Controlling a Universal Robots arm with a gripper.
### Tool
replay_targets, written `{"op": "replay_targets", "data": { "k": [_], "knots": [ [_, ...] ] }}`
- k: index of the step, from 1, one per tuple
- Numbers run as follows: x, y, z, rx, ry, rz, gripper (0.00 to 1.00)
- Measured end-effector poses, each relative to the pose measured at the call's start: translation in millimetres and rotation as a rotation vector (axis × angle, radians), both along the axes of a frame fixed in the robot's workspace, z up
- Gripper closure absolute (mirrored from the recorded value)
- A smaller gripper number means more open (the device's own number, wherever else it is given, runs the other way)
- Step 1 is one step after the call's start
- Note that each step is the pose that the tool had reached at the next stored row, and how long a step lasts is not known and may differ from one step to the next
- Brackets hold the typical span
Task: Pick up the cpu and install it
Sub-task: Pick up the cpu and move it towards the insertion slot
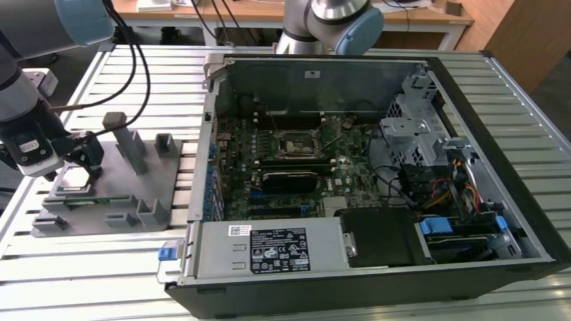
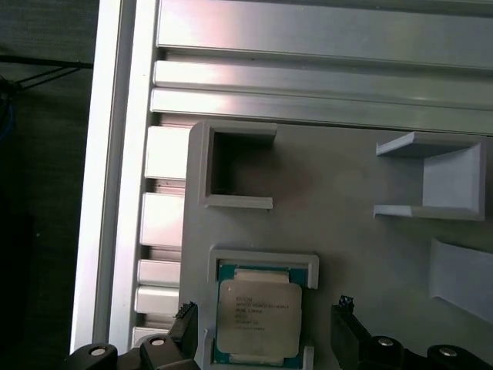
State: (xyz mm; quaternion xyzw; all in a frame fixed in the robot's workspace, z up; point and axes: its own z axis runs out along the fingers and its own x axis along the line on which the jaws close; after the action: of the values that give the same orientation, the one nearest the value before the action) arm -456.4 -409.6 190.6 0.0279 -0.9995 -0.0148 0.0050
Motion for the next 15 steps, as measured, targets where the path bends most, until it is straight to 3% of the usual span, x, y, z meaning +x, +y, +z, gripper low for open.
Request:
{"op": "replay_targets", "data": {
  "k": [11, 15],
  "knots": [
    [0.0, 1.2, -5.0, 0.0001, -0.0001, 0.0, 0.22],
    [0.0, 1.3, -6.3, -0.0001, 0.0001, 0.0, 0.31]
  ]
}}
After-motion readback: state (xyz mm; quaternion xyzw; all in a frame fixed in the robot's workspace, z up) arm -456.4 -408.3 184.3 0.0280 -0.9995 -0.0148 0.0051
